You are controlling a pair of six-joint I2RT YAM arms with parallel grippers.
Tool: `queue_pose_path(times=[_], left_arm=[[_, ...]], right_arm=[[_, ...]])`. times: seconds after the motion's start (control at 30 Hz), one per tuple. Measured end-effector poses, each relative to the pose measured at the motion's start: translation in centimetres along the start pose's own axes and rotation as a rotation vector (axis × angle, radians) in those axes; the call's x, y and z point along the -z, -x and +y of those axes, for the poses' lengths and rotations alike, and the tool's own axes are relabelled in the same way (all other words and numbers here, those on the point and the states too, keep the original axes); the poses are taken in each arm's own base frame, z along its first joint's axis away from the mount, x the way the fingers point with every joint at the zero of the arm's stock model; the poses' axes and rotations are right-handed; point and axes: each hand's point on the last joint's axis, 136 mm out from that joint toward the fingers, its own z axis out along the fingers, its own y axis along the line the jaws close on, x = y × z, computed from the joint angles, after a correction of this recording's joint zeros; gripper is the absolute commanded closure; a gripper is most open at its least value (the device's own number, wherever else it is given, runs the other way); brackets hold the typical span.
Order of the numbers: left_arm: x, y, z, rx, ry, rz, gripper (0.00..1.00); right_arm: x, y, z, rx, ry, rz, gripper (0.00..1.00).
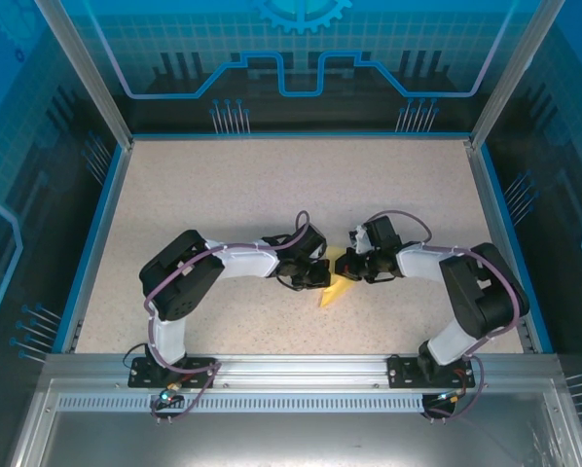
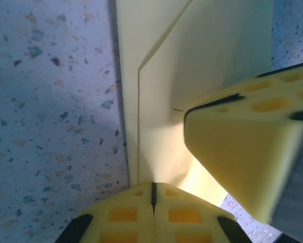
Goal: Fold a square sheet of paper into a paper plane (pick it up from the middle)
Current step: Fourth fold the wing at the center of the table.
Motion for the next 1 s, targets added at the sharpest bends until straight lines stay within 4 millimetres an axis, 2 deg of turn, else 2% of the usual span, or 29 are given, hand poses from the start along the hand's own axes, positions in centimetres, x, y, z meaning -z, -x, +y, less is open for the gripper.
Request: queue_pose_path(times=[0.07,0.37,0.6,0.67,1.0], left_arm=[[0.1,0.0,0.0,-0.006,0.010,0.004,1.00],[0.7,-0.1,-0.4,-0.015,0.028,0.013,1.00],[5.1,1.1,-3.9,-0.064,-0.084,-0.099,1.00],[5.6,1.4,-4.5,-0.072,-0.113,-0.122,1.00],[3.5,-1.0,-2.3,-0.004,-0.107,-0.063,1.00]], right_arm=[[-0.2,-0.2,-0.6,-0.012,-0.020,0.010,0.98],[-0.3,-0.2,-0.8,0.003,-0.023,0.014,0.99],[-0.3,-0.2,-0.9,0.006,-0.022,0.017,0.99],[-0.3,-0.2,-0.8,0.005,-0.023,0.019,0.99],[-0.3,-0.2,-0.7,0.018,-0.016,0.022,0.97]])
